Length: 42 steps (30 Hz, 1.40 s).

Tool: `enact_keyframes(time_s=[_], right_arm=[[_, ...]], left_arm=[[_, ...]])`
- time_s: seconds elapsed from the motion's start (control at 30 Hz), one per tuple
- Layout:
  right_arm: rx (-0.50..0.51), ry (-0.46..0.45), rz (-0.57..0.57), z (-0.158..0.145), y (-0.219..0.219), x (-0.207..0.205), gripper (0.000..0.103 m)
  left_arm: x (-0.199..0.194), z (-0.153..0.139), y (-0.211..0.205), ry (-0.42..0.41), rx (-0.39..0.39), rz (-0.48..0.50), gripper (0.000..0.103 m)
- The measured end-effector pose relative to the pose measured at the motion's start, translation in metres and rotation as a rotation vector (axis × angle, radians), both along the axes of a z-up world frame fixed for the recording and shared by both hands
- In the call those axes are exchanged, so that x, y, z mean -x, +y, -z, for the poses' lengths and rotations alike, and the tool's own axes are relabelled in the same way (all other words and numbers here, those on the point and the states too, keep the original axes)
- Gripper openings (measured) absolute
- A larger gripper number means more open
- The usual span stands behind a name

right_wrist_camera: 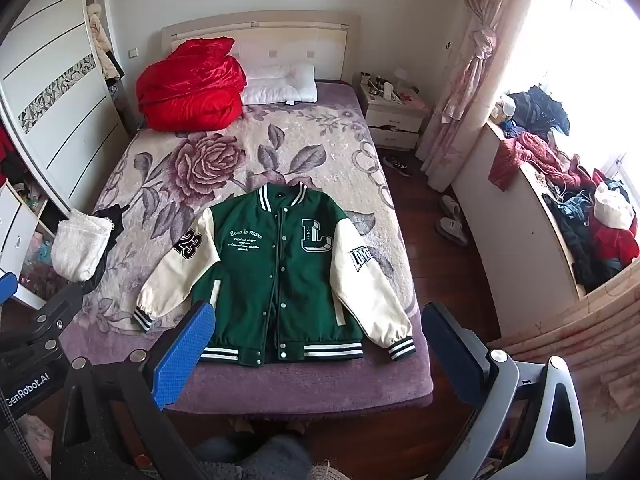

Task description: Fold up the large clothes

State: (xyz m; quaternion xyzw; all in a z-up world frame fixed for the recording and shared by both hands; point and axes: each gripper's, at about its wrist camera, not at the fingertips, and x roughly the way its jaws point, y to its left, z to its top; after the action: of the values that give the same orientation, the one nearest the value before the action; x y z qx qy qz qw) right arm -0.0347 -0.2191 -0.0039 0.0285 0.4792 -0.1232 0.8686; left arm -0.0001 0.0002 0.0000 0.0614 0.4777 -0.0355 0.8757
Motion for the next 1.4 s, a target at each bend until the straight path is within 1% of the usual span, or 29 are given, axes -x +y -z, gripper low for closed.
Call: enact_keyframes(time_s=[0.4, 0.5, 0.57, 0.6, 0.73, 0.93, 1.4], right_arm=[[0.018, 0.008, 0.005, -0.002, 0.002, 0.001, 0.103], [0.016, 0.009, 0.005, -0.009, 0.002, -0.002, 0.103], [0.021, 0.005, 0.005, -0.005, 0.003, -0.001, 0.103], [0.022, 0.005, 0.005, -0.007, 0.003, -0.001, 0.103], [0.019, -0.001, 0.005, -0.01, 0.009, -0.002, 0.103], [0.024, -0.011, 0.001, -0.018, 0.003, -0.001, 0.103], [0.025, -0.012, 0.002, -0.021, 0.0, 0.0, 0.103]], left_arm=[[0.0, 0.0, 0.0, -0.004, 0.005, -0.001, 0.103], [0.0, 0.0, 0.001, -0.006, 0.011, -0.005, 0.103], [-0.001, 0.001, 0.002, -0.004, 0.013, -0.005, 0.103], [-0.001, -0.006, -0.003, -0.004, 0.013, -0.003, 0.103], [-0.005, -0.013, -0.002, -0.005, 0.019, -0.003, 0.103], [0.0, -0.01, -0.001, -0.011, 0.026, 0.001, 0.103], [0.001, -0.009, -0.003, -0.013, 0.027, 0.001, 0.103]])
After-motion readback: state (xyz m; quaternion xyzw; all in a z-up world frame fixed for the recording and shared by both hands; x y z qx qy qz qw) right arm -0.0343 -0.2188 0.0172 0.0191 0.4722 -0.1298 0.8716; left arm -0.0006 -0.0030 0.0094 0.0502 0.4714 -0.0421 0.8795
